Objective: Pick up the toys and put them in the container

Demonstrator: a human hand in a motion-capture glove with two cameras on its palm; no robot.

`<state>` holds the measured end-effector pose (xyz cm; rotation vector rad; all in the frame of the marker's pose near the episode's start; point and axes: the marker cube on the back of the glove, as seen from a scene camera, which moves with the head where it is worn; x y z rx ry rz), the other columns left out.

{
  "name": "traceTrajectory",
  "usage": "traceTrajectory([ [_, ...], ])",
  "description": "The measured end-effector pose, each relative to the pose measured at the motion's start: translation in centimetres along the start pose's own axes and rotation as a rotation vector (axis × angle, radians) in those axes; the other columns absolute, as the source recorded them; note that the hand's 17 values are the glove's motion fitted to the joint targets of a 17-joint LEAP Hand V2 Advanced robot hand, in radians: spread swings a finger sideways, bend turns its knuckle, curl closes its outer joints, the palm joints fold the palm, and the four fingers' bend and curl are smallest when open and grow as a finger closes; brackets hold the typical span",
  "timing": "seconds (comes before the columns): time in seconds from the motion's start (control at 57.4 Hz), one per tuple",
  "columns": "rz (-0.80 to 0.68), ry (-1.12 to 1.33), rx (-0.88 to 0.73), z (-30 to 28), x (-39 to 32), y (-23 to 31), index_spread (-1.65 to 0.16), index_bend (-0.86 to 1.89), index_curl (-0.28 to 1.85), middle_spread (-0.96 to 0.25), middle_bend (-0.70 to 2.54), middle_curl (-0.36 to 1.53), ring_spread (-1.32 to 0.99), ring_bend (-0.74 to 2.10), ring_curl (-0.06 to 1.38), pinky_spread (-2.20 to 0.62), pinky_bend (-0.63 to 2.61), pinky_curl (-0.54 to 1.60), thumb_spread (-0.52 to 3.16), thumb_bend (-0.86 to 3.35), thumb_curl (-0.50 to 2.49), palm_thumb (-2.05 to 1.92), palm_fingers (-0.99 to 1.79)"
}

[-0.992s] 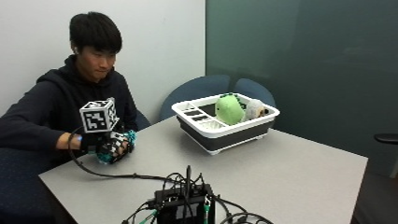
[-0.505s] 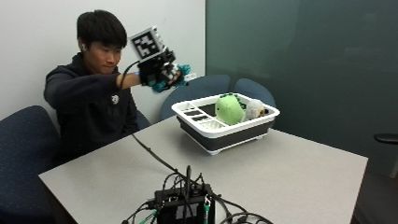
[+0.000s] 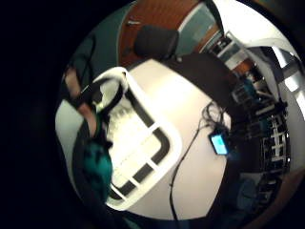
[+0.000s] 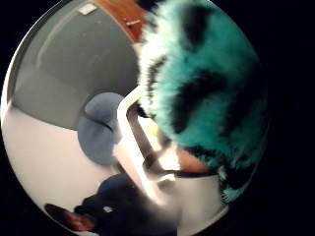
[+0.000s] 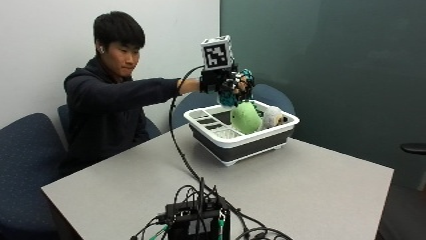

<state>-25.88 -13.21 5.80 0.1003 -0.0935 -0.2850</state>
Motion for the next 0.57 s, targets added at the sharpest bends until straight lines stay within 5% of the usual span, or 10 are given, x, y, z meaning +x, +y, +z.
traceTrajectory([
  [0.139, 0.057, -0.182, -0.055, -2.2, 4.0, -0.6, -0.18, 0.19, 0.57, -0.14, 0.64, 0.71, -0.20, 1.06, 0.49, -0.21, 1.19, 0.55, 1.26, -0.08, 0.38, 0.04, -0.15],
  [0.261, 0.035, -0.257, 0.005, -5.1, 5.9, 0.7, -0.18, 0.16, 0.49, -0.08, 0.46, 0.61, -0.15, 0.86, 0.35, -0.09, 1.12, 0.45, 1.19, -0.05, 0.35, -0.03, -0.13],
  [0.575, -0.179, -0.220, 0.064, -7.0, 9.3, 11.7, -0.20, 0.21, 0.47, -0.04, 0.40, 0.54, -0.11, 0.75, 0.29, -0.01, 0.95, 0.36, 1.15, -0.03, 0.31, -0.03, 0.05],
])
